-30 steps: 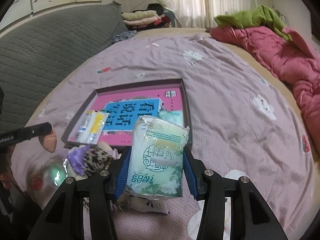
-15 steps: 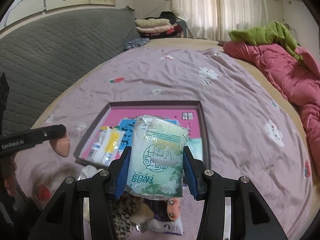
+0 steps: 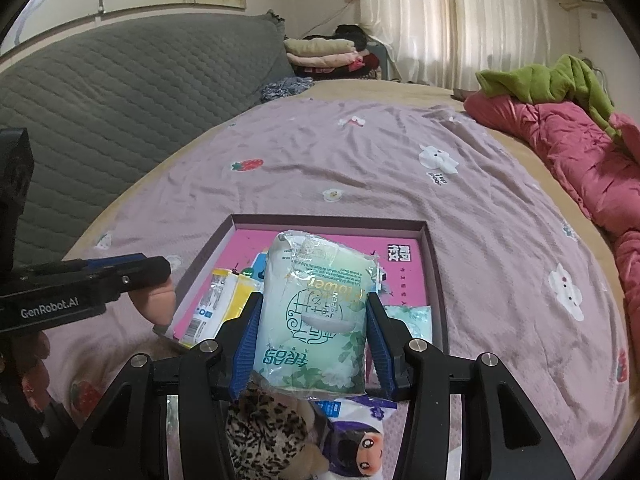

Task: Organize soft objects
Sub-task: 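Carry the pad pack with right gripper while left carries the pink sponge over the box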

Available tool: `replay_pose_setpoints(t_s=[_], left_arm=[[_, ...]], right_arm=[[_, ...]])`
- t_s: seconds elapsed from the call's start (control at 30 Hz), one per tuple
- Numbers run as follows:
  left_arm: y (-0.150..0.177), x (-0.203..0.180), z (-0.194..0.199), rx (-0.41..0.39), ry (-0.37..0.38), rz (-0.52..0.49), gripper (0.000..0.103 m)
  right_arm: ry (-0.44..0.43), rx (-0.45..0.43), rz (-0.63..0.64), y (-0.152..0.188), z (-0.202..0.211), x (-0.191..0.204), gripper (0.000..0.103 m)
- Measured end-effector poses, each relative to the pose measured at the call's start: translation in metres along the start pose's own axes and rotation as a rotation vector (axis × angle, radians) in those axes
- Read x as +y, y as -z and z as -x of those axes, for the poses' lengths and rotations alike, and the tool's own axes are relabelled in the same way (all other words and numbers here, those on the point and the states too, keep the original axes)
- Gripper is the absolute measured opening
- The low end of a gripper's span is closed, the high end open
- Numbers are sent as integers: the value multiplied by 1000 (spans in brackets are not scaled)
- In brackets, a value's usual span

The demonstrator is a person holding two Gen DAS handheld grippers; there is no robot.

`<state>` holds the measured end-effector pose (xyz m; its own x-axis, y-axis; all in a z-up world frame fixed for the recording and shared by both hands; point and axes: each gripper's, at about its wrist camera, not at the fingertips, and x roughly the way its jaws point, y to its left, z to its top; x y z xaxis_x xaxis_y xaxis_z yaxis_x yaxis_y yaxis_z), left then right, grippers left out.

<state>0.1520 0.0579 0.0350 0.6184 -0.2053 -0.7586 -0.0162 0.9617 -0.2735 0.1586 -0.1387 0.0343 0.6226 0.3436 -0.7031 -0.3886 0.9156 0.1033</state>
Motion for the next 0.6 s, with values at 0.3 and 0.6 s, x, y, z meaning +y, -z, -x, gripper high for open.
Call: replay_pose_setpoints(t_s=[0.3,0.6], left_arm=[[3,19,-26,49,-45,13,38],[14,27,-52,103,-71,0,38]], right_arm=[[-1,16,-12,0,-14,-4,51],[-2,36,-25,3,-29,-7,51]])
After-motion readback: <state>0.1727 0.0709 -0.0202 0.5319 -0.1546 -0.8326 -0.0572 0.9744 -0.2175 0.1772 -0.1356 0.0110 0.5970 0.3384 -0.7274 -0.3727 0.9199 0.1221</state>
